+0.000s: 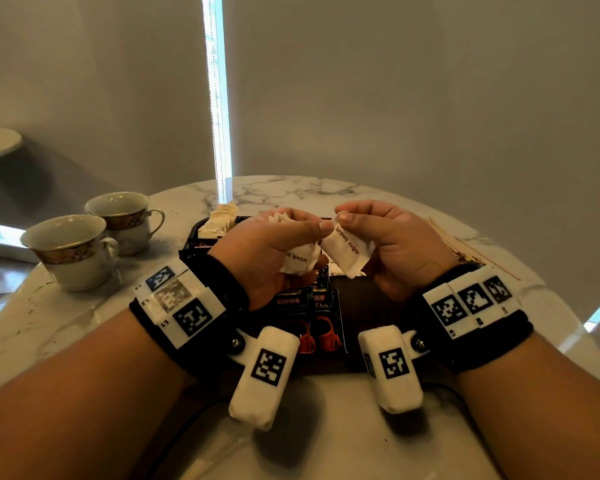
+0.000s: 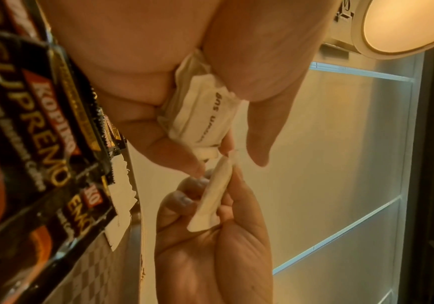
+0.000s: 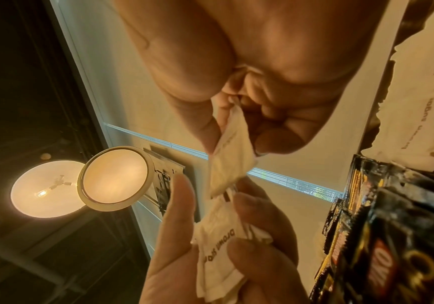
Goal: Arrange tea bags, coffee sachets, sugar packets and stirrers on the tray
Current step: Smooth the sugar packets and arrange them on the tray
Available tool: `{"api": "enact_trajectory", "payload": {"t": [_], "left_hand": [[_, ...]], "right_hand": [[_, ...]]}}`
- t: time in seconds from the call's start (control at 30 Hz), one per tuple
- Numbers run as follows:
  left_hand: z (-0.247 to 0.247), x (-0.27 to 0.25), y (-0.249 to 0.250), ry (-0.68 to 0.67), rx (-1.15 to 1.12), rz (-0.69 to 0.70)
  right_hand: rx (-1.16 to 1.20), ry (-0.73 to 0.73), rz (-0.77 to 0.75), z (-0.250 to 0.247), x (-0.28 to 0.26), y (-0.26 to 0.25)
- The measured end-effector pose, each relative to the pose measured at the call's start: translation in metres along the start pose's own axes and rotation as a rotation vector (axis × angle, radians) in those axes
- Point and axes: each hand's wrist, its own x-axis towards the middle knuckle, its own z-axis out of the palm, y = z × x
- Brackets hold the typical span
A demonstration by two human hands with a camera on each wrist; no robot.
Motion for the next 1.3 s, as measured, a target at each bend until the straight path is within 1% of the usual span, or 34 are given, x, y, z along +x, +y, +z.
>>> {"api": "enact_trajectory", "payload": {"t": [0.13, 0.2, 0.27, 0.37, 0.43, 0.53, 0.73, 0.9, 1.1, 1.17, 1.3], "left_hand": [[0.0, 0.001, 0.001, 0.028, -0.035, -0.029], [0.0, 0.002, 0.001, 0.045, -0.083, -0.007], [-0.001, 0.003, 0.002, 0.061, -0.12, 0.032], [-0.002, 0.003, 0.002, 0.071, -0.166, 0.043], [-0.003, 0.003, 0.001, 0.065, -0.16, 0.042], [-0.003, 0.001, 0.001, 0.04, -0.111, 0.051], [-0.003, 0.004, 0.001, 0.098, -0.105, 0.039], [-0.005, 0.007, 0.0, 0.14, -0.104, 0.045], [-0.004, 0.008, -0.001, 0.148, -0.107, 0.04], [-0.004, 0.008, -0.001, 0.155, -0.117, 0.054], [-0.008, 0.006, 0.002, 0.167, -0.151, 0.071]], "right_hand": [[-0.006, -0.018, 0.005, 0.001, 0.0, 0.001], [0.004, -0.034, 0.012, 0.0, 0.0, 0.0], [-0.035, -0.047, 0.027, -0.001, -0.001, 0.0], [-0.089, -0.009, 0.032, -0.003, 0.001, 0.002], [-0.087, 0.016, 0.034, -0.005, 0.003, 0.003], [-0.096, 0.004, 0.035, -0.004, 0.001, 0.003], [-0.089, 0.004, 0.025, 0.0, 0.0, 0.003], [-0.096, 0.017, 0.047, -0.001, 0.002, 0.002], [-0.123, 0.027, 0.053, -0.004, 0.004, 0.005], [-0.131, 0.06, 0.062, -0.007, 0.007, 0.004], [-0.102, 0.286, 0.115, -0.026, 0.02, 0.004]]}}
